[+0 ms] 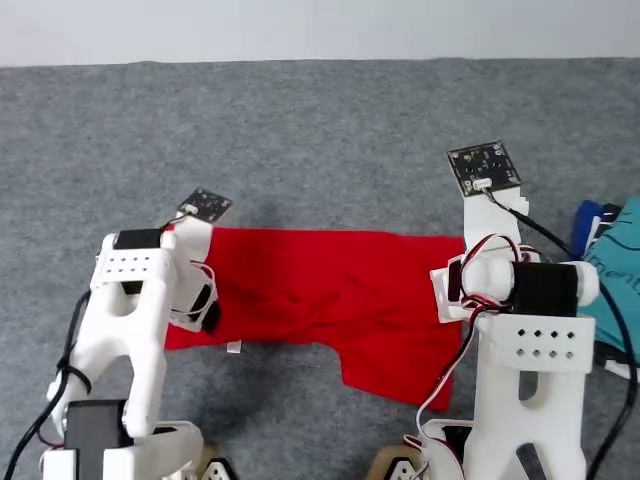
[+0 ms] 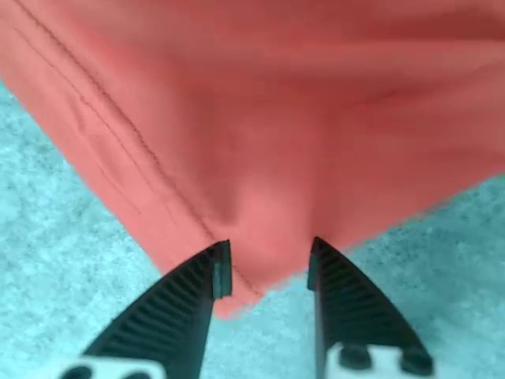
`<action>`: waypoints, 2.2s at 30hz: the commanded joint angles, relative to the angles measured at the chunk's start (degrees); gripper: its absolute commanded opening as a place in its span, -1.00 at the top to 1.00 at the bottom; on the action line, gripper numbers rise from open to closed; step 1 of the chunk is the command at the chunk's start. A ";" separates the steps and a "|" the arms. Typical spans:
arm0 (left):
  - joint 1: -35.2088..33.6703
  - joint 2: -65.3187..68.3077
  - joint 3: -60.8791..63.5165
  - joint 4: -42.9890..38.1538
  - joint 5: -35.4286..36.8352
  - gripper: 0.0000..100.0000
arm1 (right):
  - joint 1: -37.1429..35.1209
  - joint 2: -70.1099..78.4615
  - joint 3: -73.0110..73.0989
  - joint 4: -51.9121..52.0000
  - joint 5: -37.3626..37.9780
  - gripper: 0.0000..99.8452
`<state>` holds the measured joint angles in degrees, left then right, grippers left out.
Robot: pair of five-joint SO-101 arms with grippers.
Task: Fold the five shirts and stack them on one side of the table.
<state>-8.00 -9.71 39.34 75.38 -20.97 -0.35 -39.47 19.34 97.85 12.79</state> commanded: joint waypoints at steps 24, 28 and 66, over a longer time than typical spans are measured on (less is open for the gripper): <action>-5.19 10.29 -1.45 -4.66 -5.36 0.76 | 0.66 -1.27 -2.81 0.66 0.62 0.57; -5.19 10.55 -1.27 -5.80 -5.36 0.83 | 0.75 -1.27 -2.90 0.66 0.62 0.57; -10.64 0.88 -10.15 8.35 -13.54 0.76 | 0.57 -1.27 -2.73 0.57 0.62 0.57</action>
<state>-19.96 -5.05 33.36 80.13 -34.24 -0.26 -39.47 19.34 98.20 12.79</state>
